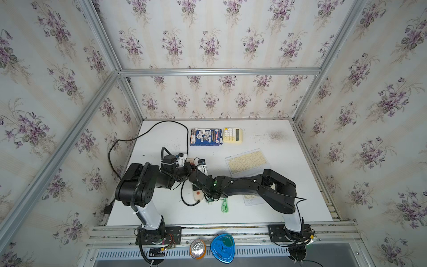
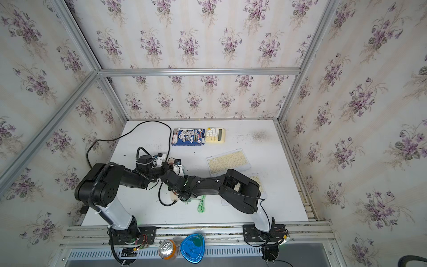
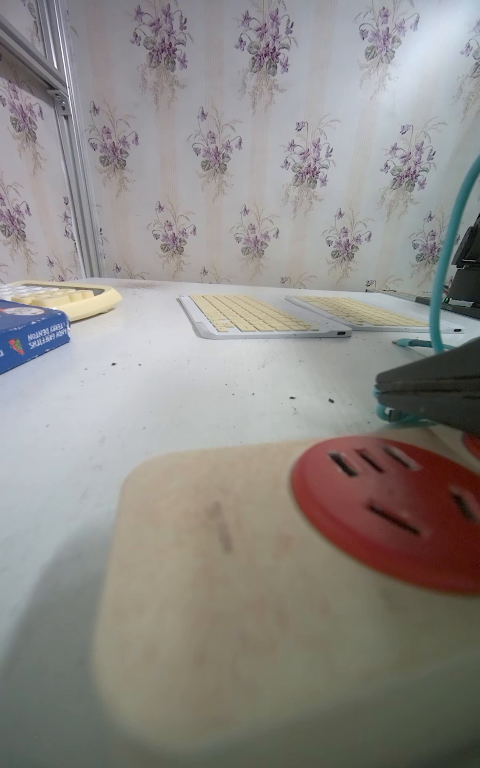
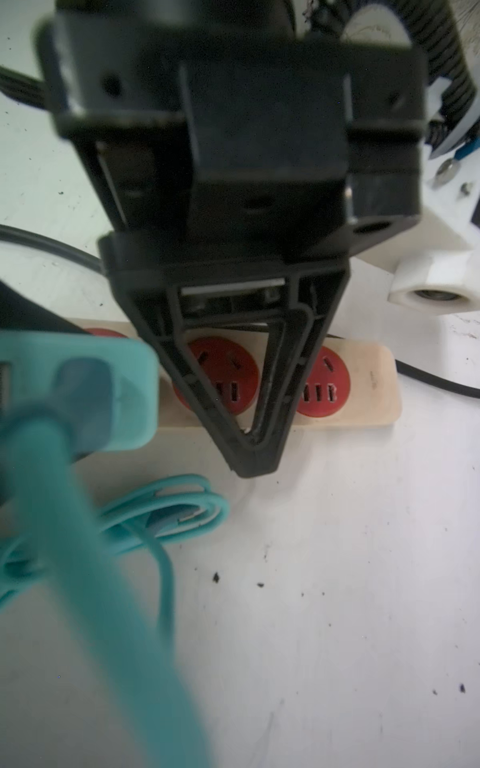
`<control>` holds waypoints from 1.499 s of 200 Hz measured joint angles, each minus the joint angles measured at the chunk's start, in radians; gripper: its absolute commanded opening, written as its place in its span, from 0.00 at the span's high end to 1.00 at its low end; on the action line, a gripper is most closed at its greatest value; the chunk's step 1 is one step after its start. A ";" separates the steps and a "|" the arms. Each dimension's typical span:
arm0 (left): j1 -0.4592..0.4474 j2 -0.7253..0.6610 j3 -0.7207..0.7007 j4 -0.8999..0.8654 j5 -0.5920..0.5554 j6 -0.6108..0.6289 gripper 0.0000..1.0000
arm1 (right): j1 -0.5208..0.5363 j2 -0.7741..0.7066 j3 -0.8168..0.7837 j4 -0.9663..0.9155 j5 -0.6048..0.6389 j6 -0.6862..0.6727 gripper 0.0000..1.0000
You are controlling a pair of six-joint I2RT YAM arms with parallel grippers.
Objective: Unplug the wireless keyboard
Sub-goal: Remove the plug from the socket.
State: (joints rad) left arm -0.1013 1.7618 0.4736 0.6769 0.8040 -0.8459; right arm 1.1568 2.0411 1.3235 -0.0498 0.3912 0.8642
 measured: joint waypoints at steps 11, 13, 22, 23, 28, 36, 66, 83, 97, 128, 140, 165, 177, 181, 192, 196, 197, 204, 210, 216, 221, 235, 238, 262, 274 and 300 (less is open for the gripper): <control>0.000 0.003 -0.002 0.005 0.001 -0.001 0.96 | 0.007 0.008 0.030 -0.044 0.008 0.000 1.00; 0.000 0.003 -0.002 0.006 0.001 -0.001 0.96 | 0.009 0.010 0.036 -0.055 0.011 0.000 1.00; 0.000 0.005 -0.003 0.009 0.003 -0.001 0.96 | 0.018 0.018 0.059 -0.092 0.029 -0.002 1.00; 0.000 0.005 -0.004 0.009 0.005 -0.001 0.96 | 0.019 0.018 0.061 -0.093 0.030 -0.002 1.00; 0.000 0.007 -0.004 0.011 0.008 -0.001 0.96 | 0.025 0.021 0.070 -0.111 0.040 -0.006 1.00; 0.000 0.010 -0.005 0.014 0.014 -0.001 0.96 | 0.033 0.025 0.083 -0.134 0.056 -0.013 1.00; 0.005 0.018 -0.008 0.023 0.027 -0.003 0.96 | 0.040 0.028 0.095 -0.170 0.082 -0.035 1.00; 0.010 0.020 -0.010 0.027 0.031 -0.005 0.97 | 0.038 0.019 0.071 -0.140 0.080 -0.039 1.00; 0.015 0.024 -0.013 0.035 0.034 -0.008 0.97 | 0.031 0.000 0.027 -0.090 0.057 -0.039 1.00; 0.021 0.041 -0.016 0.068 0.039 -0.016 0.98 | 0.052 -0.005 0.044 -0.121 0.096 -0.046 1.00; 0.024 0.049 -0.016 0.083 0.042 -0.022 0.98 | 0.073 0.010 0.124 -0.172 0.164 -0.055 1.00; 0.031 0.062 -0.017 0.117 0.035 -0.035 0.99 | 0.096 0.051 0.226 -0.236 0.266 -0.074 1.00; 0.031 0.064 -0.017 0.121 0.035 -0.035 0.99 | 0.092 0.066 0.226 -0.241 0.279 -0.081 1.00; 0.031 0.064 -0.018 0.123 0.035 -0.035 0.99 | 0.092 0.067 0.224 -0.243 0.281 -0.084 1.00; 0.031 0.064 -0.018 0.124 0.035 -0.035 0.99 | 0.090 0.065 0.211 -0.237 0.286 -0.088 1.00; 0.031 0.063 -0.019 0.125 0.034 -0.035 0.99 | 0.090 0.063 0.206 -0.231 0.288 -0.089 1.00; 0.031 0.063 -0.019 0.125 0.034 -0.035 0.99 | 0.090 0.063 0.205 -0.230 0.288 -0.089 1.00; 0.031 0.062 -0.019 0.125 0.032 -0.035 0.99 | 0.090 0.058 0.196 -0.227 0.290 -0.093 1.00; 0.031 0.061 -0.019 0.125 0.030 -0.035 0.99 | 0.090 0.053 0.188 -0.226 0.290 -0.095 1.00; 0.031 0.060 -0.019 0.124 0.029 -0.035 0.99 | 0.090 0.047 0.180 -0.226 0.293 -0.095 1.00; 0.031 0.058 -0.020 0.122 0.027 -0.034 0.99 | 0.090 0.040 0.175 -0.224 0.293 -0.095 1.00; 0.030 0.054 -0.021 0.119 0.019 -0.034 0.99 | 0.088 0.015 0.157 -0.213 0.296 -0.095 1.00; 0.030 0.052 -0.021 0.118 0.018 -0.034 0.99 | 0.087 0.010 0.153 -0.212 0.297 -0.095 1.00; 0.029 0.037 -0.021 0.101 0.008 -0.029 0.99 | 0.082 -0.061 0.079 -0.171 0.298 -0.095 1.00; 0.029 0.029 -0.021 0.095 0.005 -0.026 0.99 | 0.078 -0.108 0.028 -0.145 0.297 -0.095 1.00; 0.027 -0.006 -0.023 0.042 -0.013 0.000 0.99 | 0.061 -0.218 -0.090 -0.094 0.298 -0.079 1.00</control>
State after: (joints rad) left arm -0.0738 1.7557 0.4503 0.7193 0.7910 -0.8459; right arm 1.2175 1.8229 1.2335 -0.1440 0.6895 0.7856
